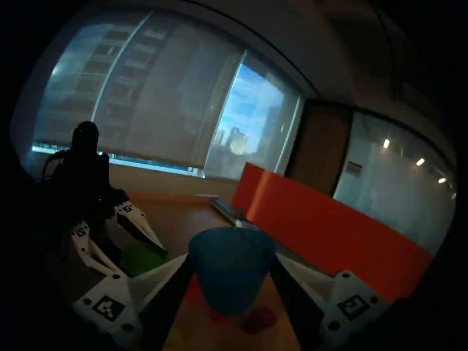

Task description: Pour water

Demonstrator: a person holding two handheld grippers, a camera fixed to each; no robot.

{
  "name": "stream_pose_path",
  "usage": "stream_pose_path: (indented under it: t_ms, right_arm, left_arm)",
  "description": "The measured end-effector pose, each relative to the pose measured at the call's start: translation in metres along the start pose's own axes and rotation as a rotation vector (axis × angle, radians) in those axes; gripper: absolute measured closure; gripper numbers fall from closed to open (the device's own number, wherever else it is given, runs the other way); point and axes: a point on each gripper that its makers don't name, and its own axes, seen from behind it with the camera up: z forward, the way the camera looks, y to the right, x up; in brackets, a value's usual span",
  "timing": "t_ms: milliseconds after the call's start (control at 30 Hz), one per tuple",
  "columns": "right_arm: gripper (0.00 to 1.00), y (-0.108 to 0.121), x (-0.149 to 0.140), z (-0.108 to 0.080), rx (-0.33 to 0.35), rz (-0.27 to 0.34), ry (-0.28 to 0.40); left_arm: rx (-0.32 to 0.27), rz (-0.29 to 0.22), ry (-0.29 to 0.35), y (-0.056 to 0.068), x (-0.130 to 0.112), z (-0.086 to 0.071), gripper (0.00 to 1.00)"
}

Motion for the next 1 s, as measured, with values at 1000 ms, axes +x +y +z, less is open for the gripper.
stream_pose_path:
  t_ms: [1000]
  right_arm:
    - [0.10,0.017,-0.132,-0.015,0.010,0.225,-0.230]
  left_arm:
    - [-0.032,0.017,-0.229,-0.004,-0.076,0.013,0.11]
